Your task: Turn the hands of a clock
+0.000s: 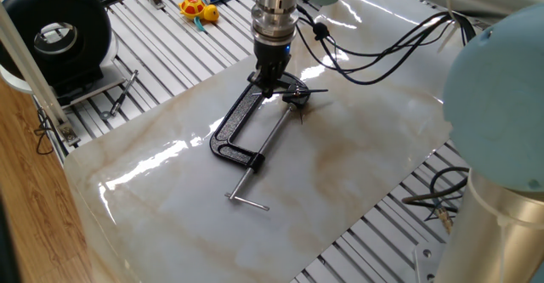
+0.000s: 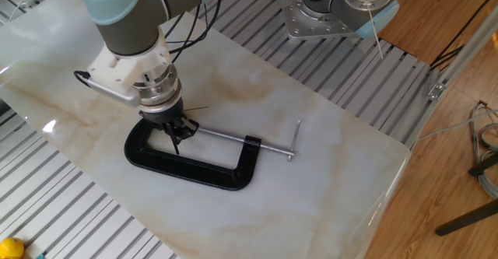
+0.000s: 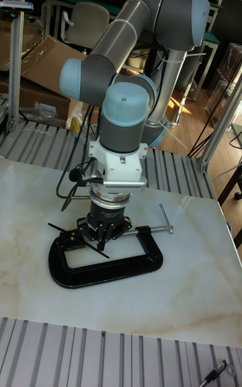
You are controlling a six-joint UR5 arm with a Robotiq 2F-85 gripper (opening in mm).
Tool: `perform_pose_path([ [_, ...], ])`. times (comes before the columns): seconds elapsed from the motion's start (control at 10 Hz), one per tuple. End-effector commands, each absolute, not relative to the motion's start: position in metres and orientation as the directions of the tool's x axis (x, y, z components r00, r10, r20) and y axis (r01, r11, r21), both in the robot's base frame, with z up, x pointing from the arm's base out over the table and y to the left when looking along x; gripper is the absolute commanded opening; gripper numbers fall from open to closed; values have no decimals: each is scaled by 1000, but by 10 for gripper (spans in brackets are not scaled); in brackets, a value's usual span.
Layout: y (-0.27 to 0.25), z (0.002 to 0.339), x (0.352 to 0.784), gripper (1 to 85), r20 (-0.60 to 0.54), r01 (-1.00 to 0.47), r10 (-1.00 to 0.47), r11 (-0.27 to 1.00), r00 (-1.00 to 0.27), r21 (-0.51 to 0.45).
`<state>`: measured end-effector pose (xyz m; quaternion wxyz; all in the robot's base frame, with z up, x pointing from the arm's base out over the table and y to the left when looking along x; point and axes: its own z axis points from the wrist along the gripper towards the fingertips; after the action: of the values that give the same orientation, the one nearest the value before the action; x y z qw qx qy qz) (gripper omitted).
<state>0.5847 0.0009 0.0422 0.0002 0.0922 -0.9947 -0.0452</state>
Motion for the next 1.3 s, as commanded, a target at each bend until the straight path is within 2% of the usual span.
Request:
perform_pose_path([
  [0.0,4,44,583,13,-1,-146,-147,983,-989,109],
  [0.7,11,45,579,13,8,-112,-114,986,-993,122],
  [0.9,21,44,581,13,-2,-114,-115,982,-993,148],
  [1.2,15,34,585,13,-11,-149,-149,980,-989,135],
])
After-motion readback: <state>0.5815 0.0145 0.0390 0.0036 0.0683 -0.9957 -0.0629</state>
